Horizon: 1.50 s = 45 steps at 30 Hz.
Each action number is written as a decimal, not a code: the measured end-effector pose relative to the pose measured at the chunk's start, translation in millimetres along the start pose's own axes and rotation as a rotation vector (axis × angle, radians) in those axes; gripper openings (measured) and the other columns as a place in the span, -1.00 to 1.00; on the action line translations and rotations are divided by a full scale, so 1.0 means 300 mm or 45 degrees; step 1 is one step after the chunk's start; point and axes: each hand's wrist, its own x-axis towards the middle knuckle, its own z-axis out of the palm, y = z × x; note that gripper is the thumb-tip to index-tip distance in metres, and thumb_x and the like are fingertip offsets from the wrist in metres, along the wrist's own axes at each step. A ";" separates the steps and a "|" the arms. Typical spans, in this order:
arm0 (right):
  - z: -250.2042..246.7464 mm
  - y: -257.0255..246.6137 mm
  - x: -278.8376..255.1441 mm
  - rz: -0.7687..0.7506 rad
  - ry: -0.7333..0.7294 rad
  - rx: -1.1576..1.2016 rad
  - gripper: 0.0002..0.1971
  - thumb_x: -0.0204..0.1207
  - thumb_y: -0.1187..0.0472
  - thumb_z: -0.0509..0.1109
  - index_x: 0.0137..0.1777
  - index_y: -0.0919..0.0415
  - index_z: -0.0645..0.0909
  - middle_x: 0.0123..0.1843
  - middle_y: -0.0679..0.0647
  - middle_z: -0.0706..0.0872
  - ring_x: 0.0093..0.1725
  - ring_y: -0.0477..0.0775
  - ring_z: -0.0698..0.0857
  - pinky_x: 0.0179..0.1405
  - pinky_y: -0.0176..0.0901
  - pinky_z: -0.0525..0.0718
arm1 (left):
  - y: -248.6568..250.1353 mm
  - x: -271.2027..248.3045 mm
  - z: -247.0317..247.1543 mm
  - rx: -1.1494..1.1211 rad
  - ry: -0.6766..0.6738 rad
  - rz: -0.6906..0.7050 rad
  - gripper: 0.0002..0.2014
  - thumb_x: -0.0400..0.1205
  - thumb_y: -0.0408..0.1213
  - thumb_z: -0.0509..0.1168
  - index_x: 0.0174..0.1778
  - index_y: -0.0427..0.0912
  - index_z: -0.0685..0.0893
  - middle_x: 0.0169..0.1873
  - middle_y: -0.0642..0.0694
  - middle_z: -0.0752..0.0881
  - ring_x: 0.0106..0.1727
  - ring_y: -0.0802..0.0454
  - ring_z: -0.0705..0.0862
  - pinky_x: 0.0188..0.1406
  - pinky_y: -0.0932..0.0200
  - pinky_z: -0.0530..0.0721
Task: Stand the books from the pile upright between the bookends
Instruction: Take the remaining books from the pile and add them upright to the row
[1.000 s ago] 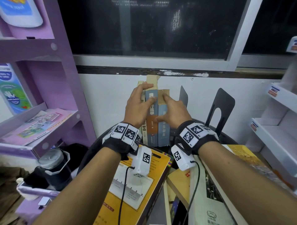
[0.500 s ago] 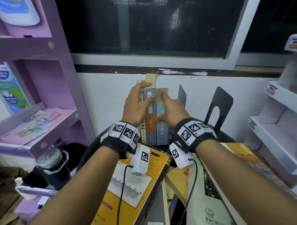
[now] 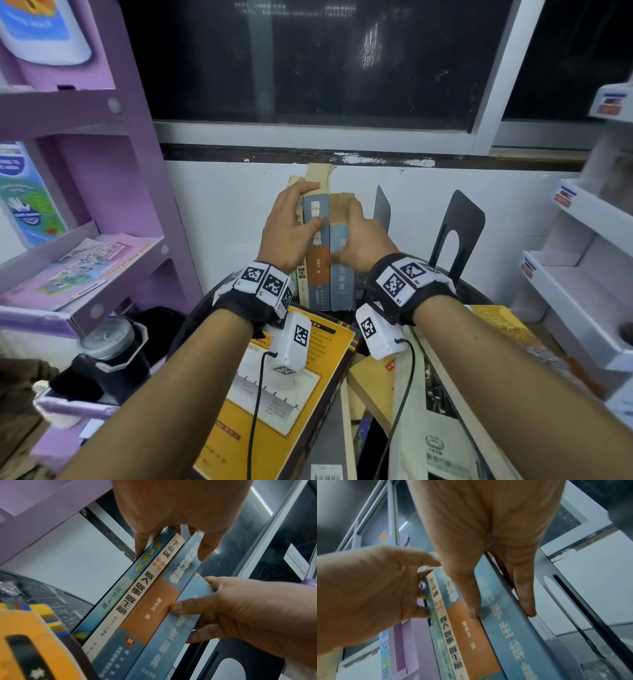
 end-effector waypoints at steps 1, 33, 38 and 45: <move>-0.007 0.001 -0.001 0.012 -0.021 0.035 0.07 0.23 0.15 0.70 0.59 0.02 0.03 0.21 0.23 0.66 0.12 0.29 0.71 0.12 0.16 0.72 | 0.005 -0.004 -0.003 0.040 0.000 0.012 -0.53 0.55 -0.32 0.37 0.38 0.04 0.52 0.42 0.07 0.45 0.40 0.21 0.40 0.49 -0.05 0.45; -0.450 0.136 -0.547 0.205 -0.421 -0.197 -0.34 0.52 -0.18 0.41 0.56 0.06 0.38 0.53 0.07 0.45 0.38 0.12 0.53 0.24 -0.04 0.62 | 0.394 -0.329 0.158 0.210 -0.511 -0.312 -0.41 0.65 -0.11 0.32 0.58 -0.13 0.32 0.58 -0.17 0.29 0.54 -0.14 0.35 0.35 0.06 0.41; -0.489 0.195 -0.635 0.282 -0.427 -0.246 -0.37 0.59 -0.12 0.35 0.59 0.13 0.34 0.60 0.06 0.38 0.50 0.10 0.42 0.38 -0.04 0.44 | 0.428 -0.374 0.262 0.155 -0.630 -0.381 -0.37 0.65 -0.08 0.32 0.59 -0.19 0.29 0.57 -0.19 0.31 0.47 -0.10 0.43 0.15 0.18 0.43; -0.512 0.278 -0.705 0.383 -0.450 -0.253 -0.43 0.60 -0.12 0.34 0.51 0.16 0.42 0.46 0.13 0.54 0.32 0.12 0.54 0.19 -0.11 0.46 | 0.404 -0.425 0.367 0.155 -0.760 -0.559 -0.31 0.61 -0.06 0.37 0.59 -0.22 0.27 0.53 -0.21 0.39 0.45 -0.16 0.47 0.30 0.10 0.47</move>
